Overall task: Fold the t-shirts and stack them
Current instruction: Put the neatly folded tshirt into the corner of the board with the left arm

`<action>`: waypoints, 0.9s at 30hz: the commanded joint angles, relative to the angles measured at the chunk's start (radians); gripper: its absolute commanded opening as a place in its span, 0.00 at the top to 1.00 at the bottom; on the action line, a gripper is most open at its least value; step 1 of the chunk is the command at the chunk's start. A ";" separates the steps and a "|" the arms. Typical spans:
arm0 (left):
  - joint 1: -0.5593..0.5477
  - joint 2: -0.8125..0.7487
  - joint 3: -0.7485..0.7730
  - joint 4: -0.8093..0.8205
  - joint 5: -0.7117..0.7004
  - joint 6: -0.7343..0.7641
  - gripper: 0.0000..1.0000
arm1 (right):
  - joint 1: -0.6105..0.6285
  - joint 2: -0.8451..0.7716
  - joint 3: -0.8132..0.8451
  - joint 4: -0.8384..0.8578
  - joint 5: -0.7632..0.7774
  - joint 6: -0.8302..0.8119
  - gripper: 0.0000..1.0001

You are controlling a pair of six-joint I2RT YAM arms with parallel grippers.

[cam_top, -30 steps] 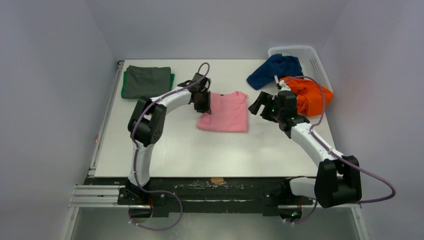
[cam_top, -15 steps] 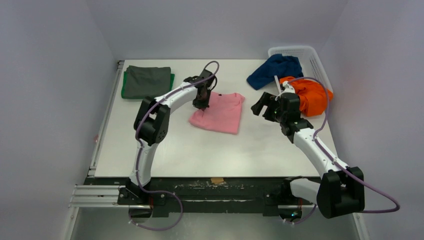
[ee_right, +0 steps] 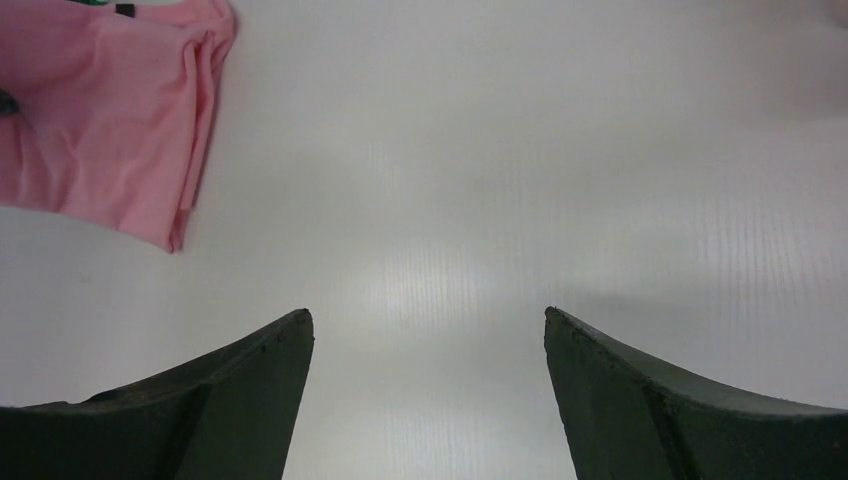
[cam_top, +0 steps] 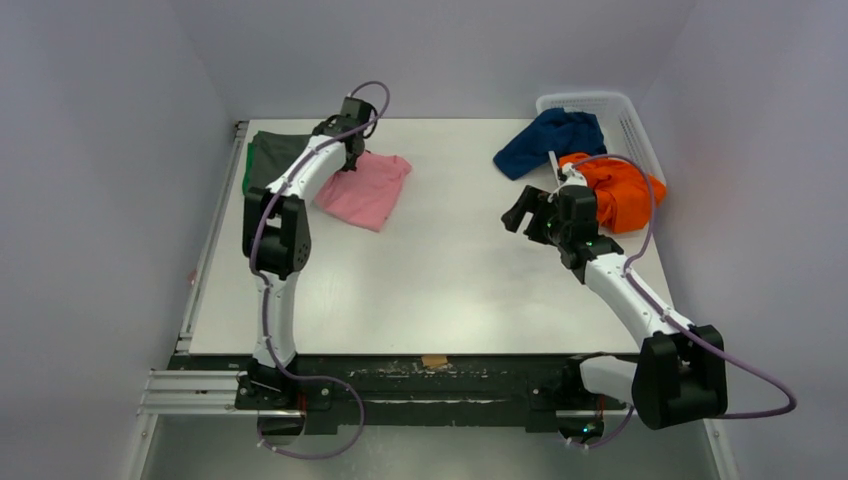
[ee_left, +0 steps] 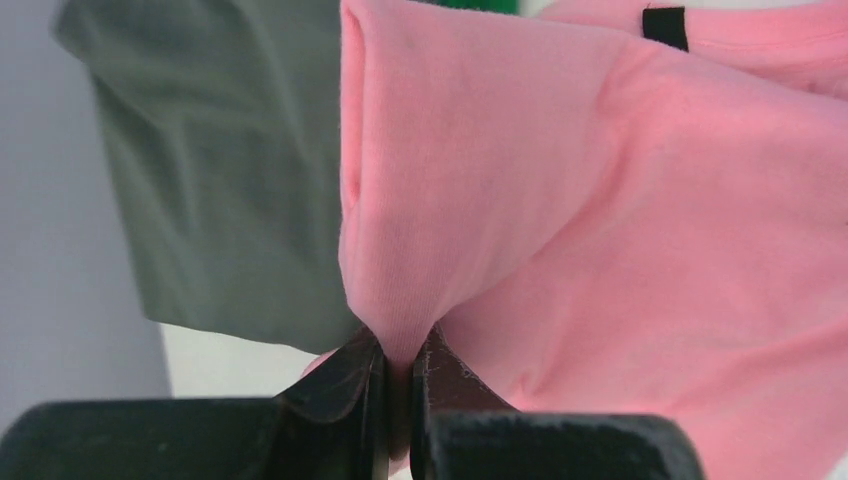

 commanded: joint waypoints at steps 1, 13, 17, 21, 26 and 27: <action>0.030 -0.064 0.137 0.043 -0.062 0.134 1.00 | -0.002 0.009 0.013 0.039 -0.008 -0.017 0.16; 0.067 -0.016 0.374 -0.043 0.014 0.139 1.00 | -0.002 0.029 0.021 0.033 0.043 -0.019 0.16; 0.089 -0.031 0.411 -0.079 0.064 0.078 1.00 | -0.001 0.037 0.022 0.033 0.067 -0.017 0.16; 0.111 -0.062 0.429 -0.101 0.073 0.052 1.00 | -0.002 0.052 0.028 0.030 0.064 -0.017 0.16; 0.144 -0.104 0.449 -0.112 0.148 0.039 1.00 | -0.002 0.060 0.031 0.029 0.060 -0.017 0.17; 0.148 -0.108 0.457 -0.116 0.153 0.039 1.00 | -0.001 0.059 0.031 0.030 0.061 -0.017 0.17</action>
